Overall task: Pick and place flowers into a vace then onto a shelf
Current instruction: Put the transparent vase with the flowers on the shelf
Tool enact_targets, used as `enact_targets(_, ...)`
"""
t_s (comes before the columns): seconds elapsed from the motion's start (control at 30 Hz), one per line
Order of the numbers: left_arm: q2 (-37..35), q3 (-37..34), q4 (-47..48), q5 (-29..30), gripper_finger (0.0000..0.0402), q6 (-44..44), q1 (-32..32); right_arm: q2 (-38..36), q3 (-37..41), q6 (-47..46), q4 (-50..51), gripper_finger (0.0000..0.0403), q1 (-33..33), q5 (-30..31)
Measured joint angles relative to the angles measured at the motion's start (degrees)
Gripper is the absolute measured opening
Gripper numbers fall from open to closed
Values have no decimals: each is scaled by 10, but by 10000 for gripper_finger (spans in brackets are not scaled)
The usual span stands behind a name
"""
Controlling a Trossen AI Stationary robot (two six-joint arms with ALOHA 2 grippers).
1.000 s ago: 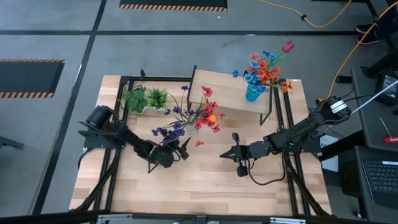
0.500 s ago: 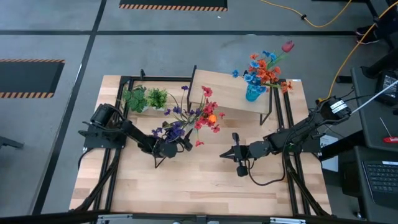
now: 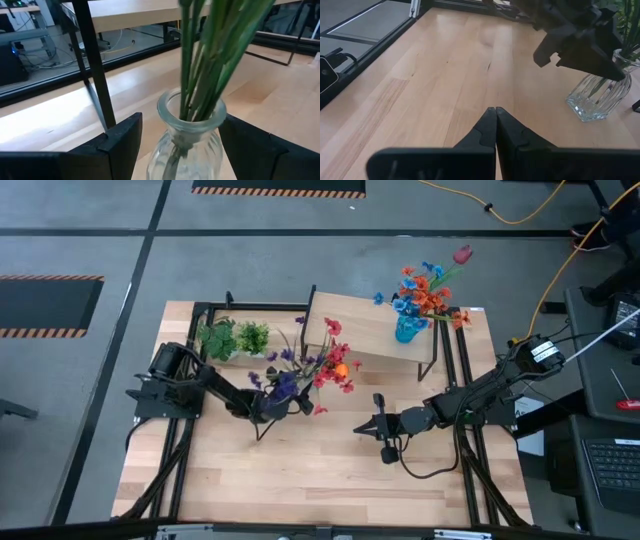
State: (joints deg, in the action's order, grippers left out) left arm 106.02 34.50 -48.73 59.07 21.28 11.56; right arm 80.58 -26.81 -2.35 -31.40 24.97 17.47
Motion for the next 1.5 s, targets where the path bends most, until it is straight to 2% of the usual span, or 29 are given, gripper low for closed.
enact_targets(0.27, 0, 0, -2, -6, 222, -12, -5, 0, 0, 0, 0, 0, 0, 0)
enact_targets(0.53, -1, 1, -8, -21, 128, -25, -4, 0, 0, 0, 0, 0, 0, 0)
enact_targets(0.8, -3, 0, -35, -57, 123, -89, 15, 0, 0, 0, 0, 0, 0, 0)
enact_targets(1.0, -69, 0, -23, -85, 123, -141, 34, 0, 0, 0, 0, 0, 0, 0)
enact_targets(1.17, -161, 0, 55, -132, 123, -136, 38, 0, 0, -1, -2, 0, 0, 0)
enact_targets(1.33, -238, 0, 124, -164, 123, -116, 16, 0, 0, -1, -6, 0, 0, 0)
enact_targets(1.5, -280, 0, 127, -198, 123, -144, -28, 0, 0, -1, -6, 0, -3, 0)
